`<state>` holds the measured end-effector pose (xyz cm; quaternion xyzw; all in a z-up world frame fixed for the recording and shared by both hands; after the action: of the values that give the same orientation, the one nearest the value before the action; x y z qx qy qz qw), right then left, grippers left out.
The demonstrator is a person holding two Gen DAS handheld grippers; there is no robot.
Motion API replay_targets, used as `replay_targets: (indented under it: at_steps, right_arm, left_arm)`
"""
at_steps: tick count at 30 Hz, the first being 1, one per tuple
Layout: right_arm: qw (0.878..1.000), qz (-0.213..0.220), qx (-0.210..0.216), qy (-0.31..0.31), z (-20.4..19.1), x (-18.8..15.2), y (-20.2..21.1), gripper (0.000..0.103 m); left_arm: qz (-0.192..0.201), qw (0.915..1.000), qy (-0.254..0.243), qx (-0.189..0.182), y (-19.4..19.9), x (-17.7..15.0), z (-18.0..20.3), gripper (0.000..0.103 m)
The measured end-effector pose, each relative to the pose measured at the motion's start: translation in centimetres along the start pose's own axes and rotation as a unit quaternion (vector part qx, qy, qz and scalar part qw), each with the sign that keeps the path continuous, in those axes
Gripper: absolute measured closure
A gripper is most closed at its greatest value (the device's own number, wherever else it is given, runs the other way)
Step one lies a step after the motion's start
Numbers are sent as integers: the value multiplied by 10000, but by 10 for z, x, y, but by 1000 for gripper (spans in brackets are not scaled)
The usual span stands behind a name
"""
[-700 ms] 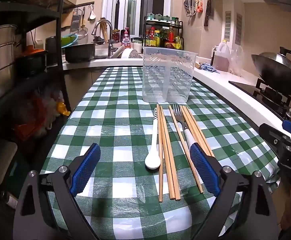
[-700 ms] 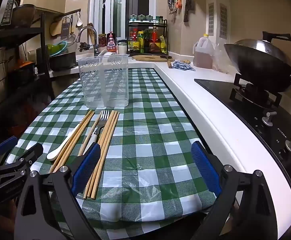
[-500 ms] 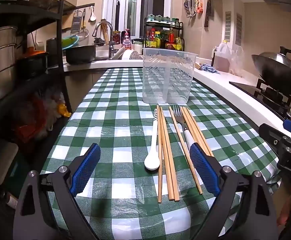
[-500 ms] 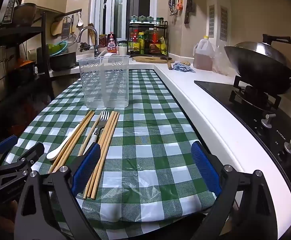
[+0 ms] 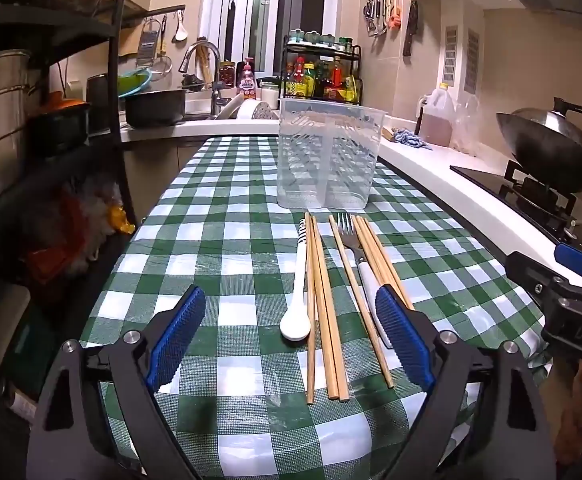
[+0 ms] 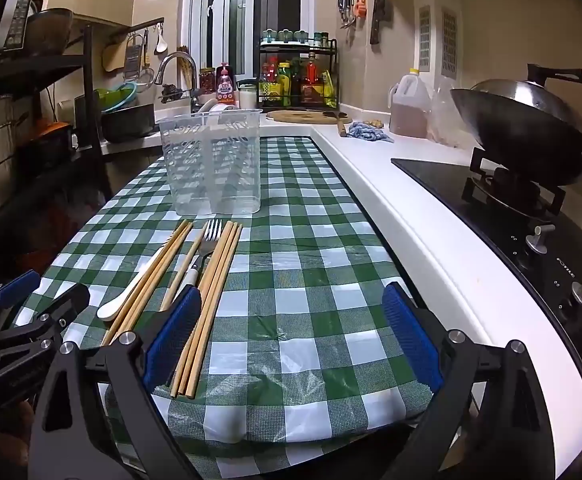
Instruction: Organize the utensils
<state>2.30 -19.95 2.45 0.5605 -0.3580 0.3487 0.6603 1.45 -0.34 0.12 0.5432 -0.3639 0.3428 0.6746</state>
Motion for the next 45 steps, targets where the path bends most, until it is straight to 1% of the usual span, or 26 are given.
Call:
replay_targets:
  at_steps: [17, 19, 29, 45]
  right_arm:
    - [10000, 39, -7, 31, -1, 1, 2, 13]
    - [10000, 50, -5, 35, -2, 0, 3, 13]
    - [10000, 55, -8, 38, -3, 0, 3, 13]
    - [10000, 60, -14, 46, -4, 0, 3, 13]
  left_arm:
    - [157, 9998, -77, -76, 0, 8, 2, 19]
    - [192, 9998, -83, -73, 6, 1, 5, 19]
    - [205, 9997, -101, -105, 5, 5, 7, 19]
    - [225, 9996, -126, -111, 6, 1, 10, 19]
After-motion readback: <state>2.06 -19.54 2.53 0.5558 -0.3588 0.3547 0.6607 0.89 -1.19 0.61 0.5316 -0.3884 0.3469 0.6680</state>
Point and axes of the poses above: each gripper's, at about its wrist camera, not at the fingertips, and y roughly against the way its jaws point, z to its right, x to its top, the point moved 2 cm from there along -y, roughly the way its jaws point, and after that the axes turned 9 degrees about -x, right-handed, at the moved point
